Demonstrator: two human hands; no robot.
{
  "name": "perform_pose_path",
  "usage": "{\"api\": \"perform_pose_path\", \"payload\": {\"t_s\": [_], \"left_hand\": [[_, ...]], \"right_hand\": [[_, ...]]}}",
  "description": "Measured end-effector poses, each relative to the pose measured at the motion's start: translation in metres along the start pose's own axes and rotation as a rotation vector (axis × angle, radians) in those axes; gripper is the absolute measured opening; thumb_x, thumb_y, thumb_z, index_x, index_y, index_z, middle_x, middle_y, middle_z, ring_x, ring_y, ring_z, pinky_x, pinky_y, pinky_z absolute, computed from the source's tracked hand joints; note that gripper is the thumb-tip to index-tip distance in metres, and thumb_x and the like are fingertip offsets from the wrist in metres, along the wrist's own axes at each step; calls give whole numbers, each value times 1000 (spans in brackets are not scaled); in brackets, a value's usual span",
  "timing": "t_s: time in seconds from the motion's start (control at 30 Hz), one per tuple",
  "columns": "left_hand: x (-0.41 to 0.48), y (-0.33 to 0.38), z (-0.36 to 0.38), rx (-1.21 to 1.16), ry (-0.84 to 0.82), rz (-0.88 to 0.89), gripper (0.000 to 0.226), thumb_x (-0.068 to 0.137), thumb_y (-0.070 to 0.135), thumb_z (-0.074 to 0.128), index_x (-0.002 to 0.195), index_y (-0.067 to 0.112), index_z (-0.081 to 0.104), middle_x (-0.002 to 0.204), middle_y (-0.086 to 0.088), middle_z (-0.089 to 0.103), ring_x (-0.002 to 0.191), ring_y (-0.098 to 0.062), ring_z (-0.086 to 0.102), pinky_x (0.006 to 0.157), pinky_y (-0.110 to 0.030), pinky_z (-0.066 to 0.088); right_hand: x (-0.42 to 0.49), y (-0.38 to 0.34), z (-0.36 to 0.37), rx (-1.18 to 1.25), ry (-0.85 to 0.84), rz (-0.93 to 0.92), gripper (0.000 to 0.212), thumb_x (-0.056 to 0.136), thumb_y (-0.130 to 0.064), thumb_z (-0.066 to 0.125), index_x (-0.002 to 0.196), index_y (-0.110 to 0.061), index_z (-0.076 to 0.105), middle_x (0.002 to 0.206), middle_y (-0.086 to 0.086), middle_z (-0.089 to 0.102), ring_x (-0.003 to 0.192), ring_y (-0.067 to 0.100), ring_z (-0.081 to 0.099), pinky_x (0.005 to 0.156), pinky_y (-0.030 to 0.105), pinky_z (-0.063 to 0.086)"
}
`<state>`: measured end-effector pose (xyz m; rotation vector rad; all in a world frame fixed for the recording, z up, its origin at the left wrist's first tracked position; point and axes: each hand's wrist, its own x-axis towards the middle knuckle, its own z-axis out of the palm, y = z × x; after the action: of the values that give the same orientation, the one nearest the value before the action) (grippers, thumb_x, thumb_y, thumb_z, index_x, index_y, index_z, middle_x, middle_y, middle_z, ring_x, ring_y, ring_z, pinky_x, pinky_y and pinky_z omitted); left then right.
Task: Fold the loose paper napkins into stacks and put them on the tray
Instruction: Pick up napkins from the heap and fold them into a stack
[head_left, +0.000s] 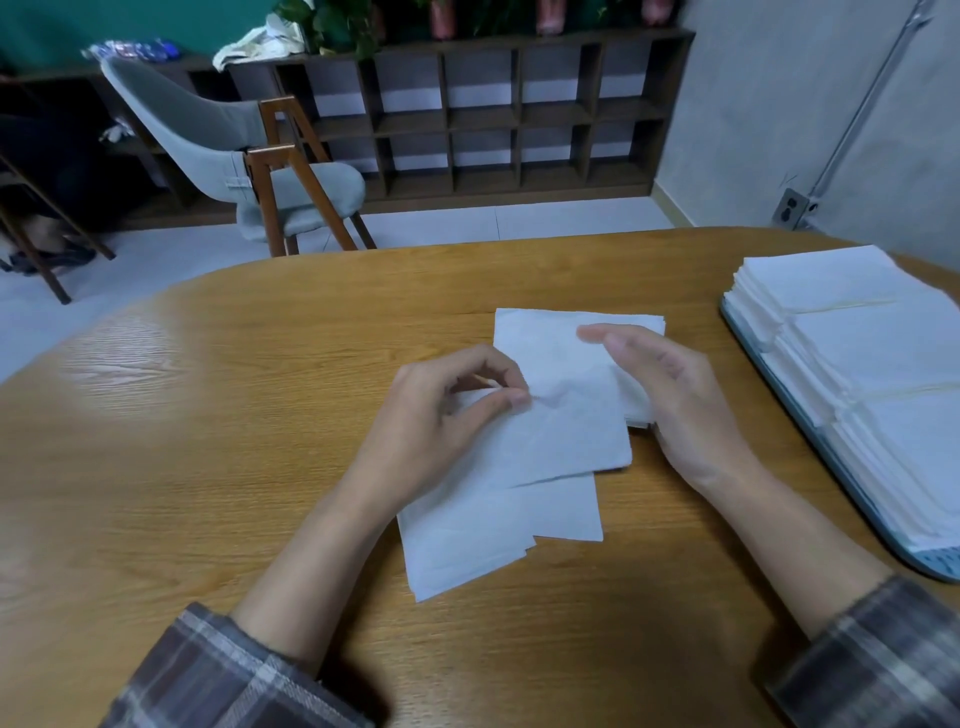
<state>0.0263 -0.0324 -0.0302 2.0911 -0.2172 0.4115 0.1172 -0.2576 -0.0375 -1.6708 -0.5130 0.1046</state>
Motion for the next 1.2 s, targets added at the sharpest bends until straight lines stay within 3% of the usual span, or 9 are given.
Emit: {"api": "perform_pose_path", "payload": {"t_s": [0.07,0.17,0.27,0.37,0.53,0.63,0.9,1.1,1.2], "left_hand": [[0,1,1,-67,48,-8,4,94,15,79,93,14,75,95,7,77,99,-17,74,91,-35,56],[1,0,3,-139,113,-35,8,92,13,81,97,14,76,97,6,78,100,-16,74,94,-42,58],[2,-2,2,-170,147,-105,20,90,14,83,106,23,76,97,5,77,101,-15,73,93,-51,59],[2,-3,1,-182,198,-146,23,90,14,83,109,24,75,94,3,78,101,-13,73,83,-60,57],[2,-1,2,-145,227,-157,24,89,19,85,108,27,75,89,8,80,85,-20,71,65,-44,43],[2,-1,3,-128,229,-167,23,89,20,85,107,29,75,88,10,79,74,-9,64,62,-34,38],[2,2,8,-119,283,-206,20,89,17,84,105,26,76,85,12,79,51,0,46,54,-17,29],[1,3,7,-87,302,-217,20,90,18,84,106,26,76,88,10,79,54,1,49,57,-19,32],[0,1,8,-39,296,-208,22,91,25,83,110,31,74,107,15,75,90,3,65,74,-20,47]], "right_hand": [[-4,-3,2,75,-96,24,29,100,-41,65,117,-22,79,120,-11,77,116,3,68,93,20,50],[-8,-4,7,92,-153,40,17,98,-23,72,110,-13,79,107,0,81,98,13,76,80,22,57],[-8,-5,8,58,-108,50,13,98,-14,72,109,-11,79,105,1,81,97,18,77,81,26,58],[-8,-9,6,109,-132,59,25,99,-14,70,123,-17,74,114,-3,79,106,16,75,88,28,59],[-9,-10,10,101,-209,26,51,98,-15,71,141,-39,59,119,-6,72,111,14,70,91,27,58],[-10,-10,10,77,-233,27,58,98,-21,72,144,-48,52,116,-10,71,110,12,70,87,28,59],[-11,-10,11,58,-221,17,63,99,-21,72,145,-54,47,127,-7,69,115,13,69,91,29,58],[-10,-10,11,73,-229,23,62,100,-19,71,145,-55,47,130,-3,68,117,18,69,98,41,59],[-9,-9,10,122,-206,3,64,100,-11,68,148,-48,47,126,1,71,114,22,71,94,38,61]]}}
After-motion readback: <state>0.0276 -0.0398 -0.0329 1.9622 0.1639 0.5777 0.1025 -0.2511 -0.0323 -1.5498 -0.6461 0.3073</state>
